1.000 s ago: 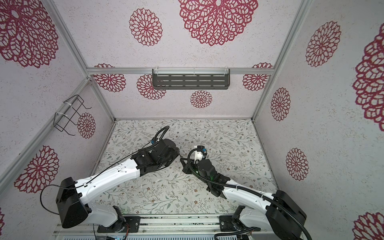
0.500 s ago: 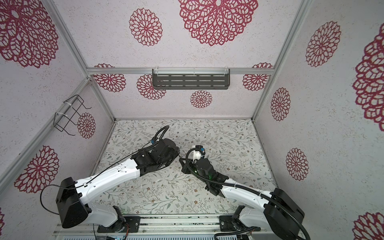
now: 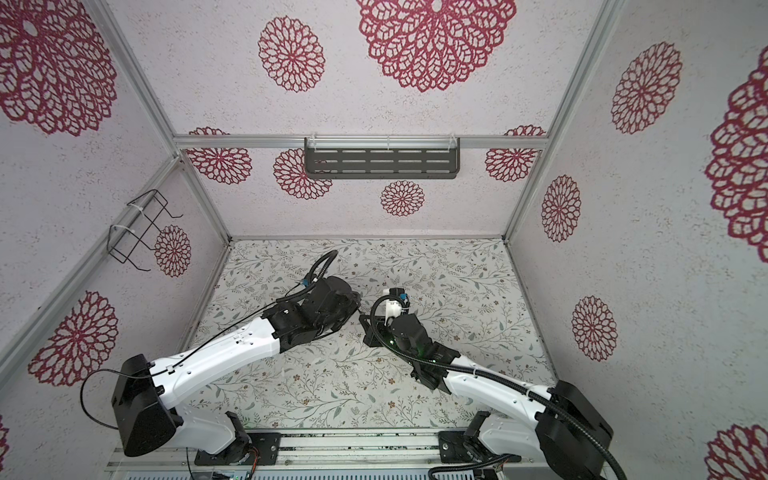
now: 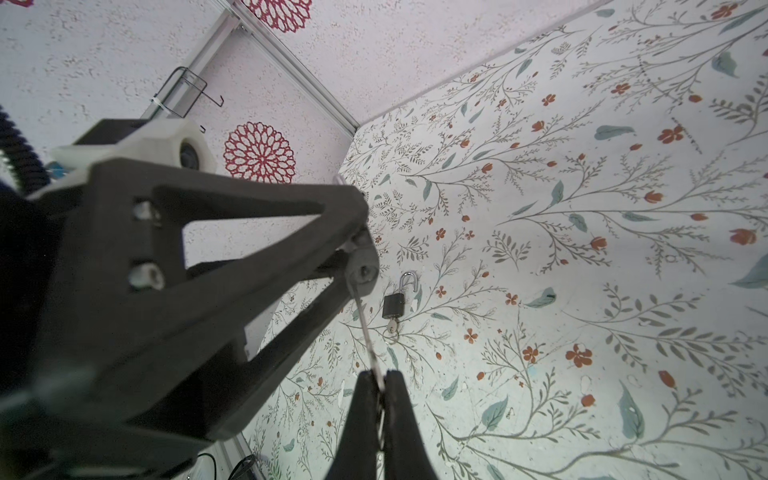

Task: Unlock with the key
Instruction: 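Align the key tip with the padlock keyhole using the right gripper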

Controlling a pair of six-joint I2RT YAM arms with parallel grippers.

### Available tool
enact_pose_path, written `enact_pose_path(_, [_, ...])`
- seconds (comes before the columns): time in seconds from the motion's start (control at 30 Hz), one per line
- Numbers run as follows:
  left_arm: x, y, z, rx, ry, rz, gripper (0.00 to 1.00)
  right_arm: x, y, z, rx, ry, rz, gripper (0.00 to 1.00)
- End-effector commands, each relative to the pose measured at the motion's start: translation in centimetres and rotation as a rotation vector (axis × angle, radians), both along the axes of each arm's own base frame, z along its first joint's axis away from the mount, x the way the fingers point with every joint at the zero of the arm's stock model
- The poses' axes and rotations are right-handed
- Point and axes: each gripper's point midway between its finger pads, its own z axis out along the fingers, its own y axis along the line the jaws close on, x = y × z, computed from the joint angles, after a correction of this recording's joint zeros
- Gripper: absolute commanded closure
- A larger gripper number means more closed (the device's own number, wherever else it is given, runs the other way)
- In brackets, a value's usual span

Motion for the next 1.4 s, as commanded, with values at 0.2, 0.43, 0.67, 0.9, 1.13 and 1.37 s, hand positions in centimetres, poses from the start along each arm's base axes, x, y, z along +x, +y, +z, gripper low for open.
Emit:
enact_pose_path(0.2, [-0.4,0.1,0.8,-0.03,-0.023,0.007,1.0,0.4,-0.8,2.8,-0.01,-0.08,-0.039,1.0])
enact_pose_path(0.43, [-0.4,0.2,0.9,-0.035,-0.025,0.009,1.0,0.4,-0.3,2.1,-0.019,-0.069,-0.02,1.0])
enact_pose_path(0.67, [-0.4,0.1,1.0,-0.043,-0.031,0.008,1.0,0.5,0.2,2.7,-0.008,-0.08,-0.005,1.0])
enact_pose_path(0.9, [-0.4,-0.2,1.0,-0.048,-0.03,-0.008,1.0,0.8,0.4,3.4,-0.008,-0.1,-0.013,1.0])
enact_pose_path(1.13, [-0.5,-0.6,1.5,-0.067,-0.039,-0.025,1.0,1.2,0.1,2.2,-0.039,-0.089,-0.03,1.0])
enact_pose_path(1.37, [-0.6,-1.0,1.3,-0.072,-0.038,-0.052,1.0,1.9,-0.9,3.4,-0.029,-0.124,-0.053,1.0])
